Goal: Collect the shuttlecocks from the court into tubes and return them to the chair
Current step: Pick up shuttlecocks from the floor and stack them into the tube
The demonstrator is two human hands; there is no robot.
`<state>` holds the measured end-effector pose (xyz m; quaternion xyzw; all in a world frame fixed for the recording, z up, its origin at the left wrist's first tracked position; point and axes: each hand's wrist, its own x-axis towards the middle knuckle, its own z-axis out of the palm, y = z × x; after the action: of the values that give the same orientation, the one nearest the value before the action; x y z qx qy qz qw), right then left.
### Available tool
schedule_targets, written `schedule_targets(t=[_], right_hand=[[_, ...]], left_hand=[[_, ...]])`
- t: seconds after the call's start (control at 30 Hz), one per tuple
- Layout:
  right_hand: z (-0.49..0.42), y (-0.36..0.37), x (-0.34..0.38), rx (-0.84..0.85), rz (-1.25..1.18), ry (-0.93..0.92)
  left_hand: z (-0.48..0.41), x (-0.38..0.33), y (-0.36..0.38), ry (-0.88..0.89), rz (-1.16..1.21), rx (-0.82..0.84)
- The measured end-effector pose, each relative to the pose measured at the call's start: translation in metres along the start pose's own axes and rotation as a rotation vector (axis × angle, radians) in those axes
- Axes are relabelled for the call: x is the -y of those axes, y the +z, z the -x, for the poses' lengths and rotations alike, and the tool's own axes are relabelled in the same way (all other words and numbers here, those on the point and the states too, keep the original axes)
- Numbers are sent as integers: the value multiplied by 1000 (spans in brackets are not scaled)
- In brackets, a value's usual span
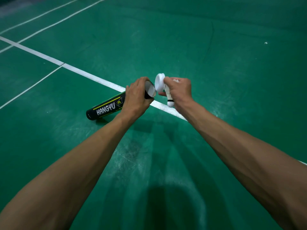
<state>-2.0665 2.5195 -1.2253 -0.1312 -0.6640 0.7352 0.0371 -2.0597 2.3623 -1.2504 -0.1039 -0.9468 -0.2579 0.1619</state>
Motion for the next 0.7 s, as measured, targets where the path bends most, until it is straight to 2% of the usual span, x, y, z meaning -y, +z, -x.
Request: schedule_targets(t=[0.1,0.23,0.3,0.43,0.6,0.7], right_hand=[[-6,-14,5,29,38,-9],[-8,-20,-4,-82,82,-27],[-10,-22,-13,-108,217,-20],[-3,-27,-34,5,433,123],[-1,-23,-25,8,330,123],[-1,-15,-1,85,251,129]], left_hand=[[9,6,-9,55,17,-32],[16,1,-13,93,51,-92],[18,0,-14,111,68,-133],[24,-3,-14,157,86,-167],[24,-6,-16,164,128,-171],[23,-6,-17,149,158,-167]])
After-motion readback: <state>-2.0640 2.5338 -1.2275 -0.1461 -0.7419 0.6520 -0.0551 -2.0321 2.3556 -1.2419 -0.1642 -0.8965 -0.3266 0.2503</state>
